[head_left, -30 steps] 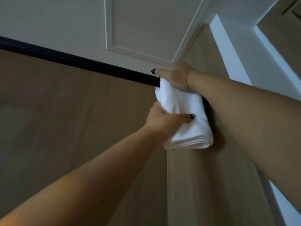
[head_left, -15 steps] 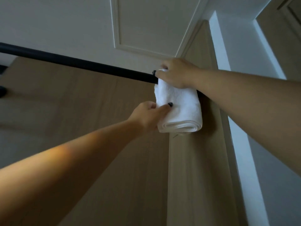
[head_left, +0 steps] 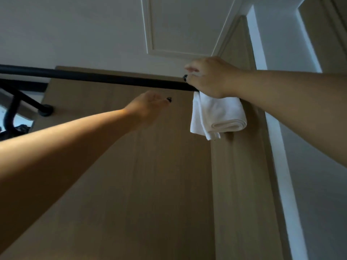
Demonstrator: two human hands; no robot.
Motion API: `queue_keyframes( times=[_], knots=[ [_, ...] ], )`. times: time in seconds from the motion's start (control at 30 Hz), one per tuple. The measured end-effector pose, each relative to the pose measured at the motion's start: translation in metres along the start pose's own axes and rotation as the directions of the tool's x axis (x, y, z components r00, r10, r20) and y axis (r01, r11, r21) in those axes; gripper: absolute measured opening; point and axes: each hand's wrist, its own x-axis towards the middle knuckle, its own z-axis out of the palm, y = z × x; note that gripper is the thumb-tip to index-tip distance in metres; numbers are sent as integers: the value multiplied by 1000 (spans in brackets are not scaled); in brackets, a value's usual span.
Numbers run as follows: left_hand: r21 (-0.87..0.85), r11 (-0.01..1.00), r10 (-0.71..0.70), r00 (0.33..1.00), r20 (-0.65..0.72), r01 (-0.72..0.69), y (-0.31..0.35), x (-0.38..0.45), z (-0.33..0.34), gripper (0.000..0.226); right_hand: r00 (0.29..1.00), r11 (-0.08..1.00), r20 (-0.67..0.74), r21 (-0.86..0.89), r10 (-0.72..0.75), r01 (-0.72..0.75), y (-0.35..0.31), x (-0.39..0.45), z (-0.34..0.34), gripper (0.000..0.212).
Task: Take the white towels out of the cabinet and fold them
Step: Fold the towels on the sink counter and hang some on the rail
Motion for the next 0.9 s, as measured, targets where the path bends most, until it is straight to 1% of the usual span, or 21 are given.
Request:
queue_keyframes(
  times=[0.03, 0.13, 0.17, 0.27, 0.37, 0.47, 0.67, 0.83, 0.9],
  knots=[
    [49, 999, -8, 1000, 4, 8, 0, -9, -11, 18, 1000, 1000, 11, 28, 8, -9, -11, -5, 0, 49],
    [179, 983, -40, 998, 44, 31, -8, -40, -49, 50, 999, 991, 33, 129, 15, -20, -49, -19, 9, 40],
    [227, 973, -44, 997, 65, 28, -11, -50, -62, 55, 999, 986, 48, 164, 20, -28, -62, -24, 13, 40],
    [349, 937, -68, 984, 162, 7, -21, -81, -102, 59, 993, 976, 111, 206, 49, -72, -102, -40, 30, 55],
    [411, 911, -101, 968, 228, -1, -34, -113, -138, 59, 984, 966, 163, 236, 70, -108, -143, -57, 46, 59],
    [493, 870, -146, 950, 277, -10, -51, -143, -166, 60, 981, 963, 179, 243, 73, -116, -182, -75, 56, 59],
    [563, 826, -211, 914, 345, -22, -84, -203, -205, 62, 967, 949, 249, 289, 48, -122, -249, -106, 79, 62],
    [523, 852, -213, 930, 298, 28, -112, -270, -221, 65, 964, 910, 267, 400, -2, -109, -302, -144, 105, 66],
    [526, 850, -245, 912, 330, 38, -131, -302, -222, 68, 959, 891, 282, 442, -25, -107, -319, -169, 124, 67]
  ],
)
